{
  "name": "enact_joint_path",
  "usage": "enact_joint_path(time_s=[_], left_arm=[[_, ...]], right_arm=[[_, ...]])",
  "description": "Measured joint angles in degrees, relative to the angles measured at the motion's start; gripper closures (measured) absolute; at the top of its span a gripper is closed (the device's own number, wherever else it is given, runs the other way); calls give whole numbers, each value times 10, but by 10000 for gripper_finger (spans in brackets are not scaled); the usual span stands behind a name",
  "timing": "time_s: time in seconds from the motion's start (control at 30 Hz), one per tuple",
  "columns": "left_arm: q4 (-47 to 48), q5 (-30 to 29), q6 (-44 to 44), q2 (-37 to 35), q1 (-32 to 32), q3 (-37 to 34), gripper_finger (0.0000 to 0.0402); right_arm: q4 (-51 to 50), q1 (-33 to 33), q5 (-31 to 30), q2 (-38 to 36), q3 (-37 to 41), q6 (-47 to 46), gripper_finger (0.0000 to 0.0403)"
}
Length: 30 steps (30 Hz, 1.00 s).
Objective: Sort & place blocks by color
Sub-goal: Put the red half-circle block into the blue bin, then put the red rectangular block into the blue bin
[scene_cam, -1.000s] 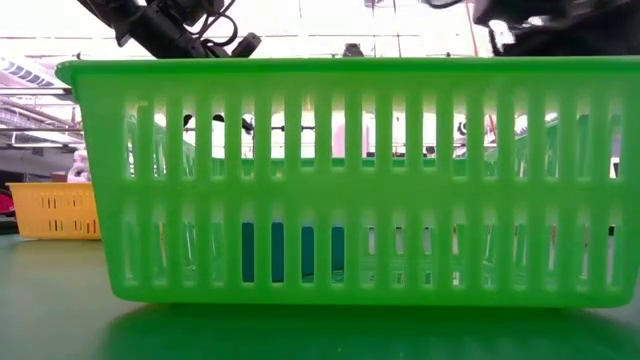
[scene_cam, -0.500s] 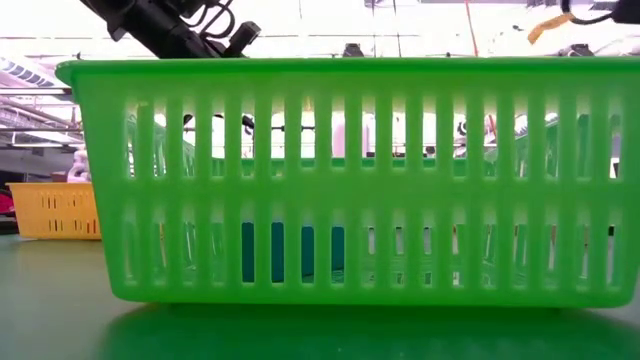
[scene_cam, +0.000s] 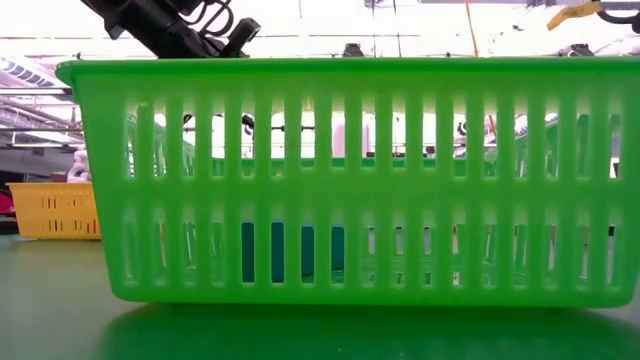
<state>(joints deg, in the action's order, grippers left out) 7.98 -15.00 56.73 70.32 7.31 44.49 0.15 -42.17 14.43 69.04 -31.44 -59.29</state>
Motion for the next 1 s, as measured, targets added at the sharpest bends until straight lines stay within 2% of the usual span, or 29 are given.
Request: enact_joint_path(time_s=[0.1, 0.2, 0.33, 0.5, 0.7, 1.0], left_arm=[[2, 0, 0, 0, 0, 0, 250], [14, 7, -1, 0, 0, 0, 250], [26, 75, -72, 2, -7, 0, 250], [23, 152, -164, 9, -46, 0, 250], [1, 154, -251, 11, -105, 0, 250], [-44, 147, -388, 92, -157, 0, 250]], right_arm=[[21, 0, -38, 0, 0, 2, 210], [20, 0, -52, -1, 0, 26, 187], [17, 0, -52, -1, 0, 65, 168], [18, 4, -54, -16, 0, 75, 170], [18, 28, -67, -73, 0, 107, 176], [19, 105, -202, -138, 0, 208, 176]])
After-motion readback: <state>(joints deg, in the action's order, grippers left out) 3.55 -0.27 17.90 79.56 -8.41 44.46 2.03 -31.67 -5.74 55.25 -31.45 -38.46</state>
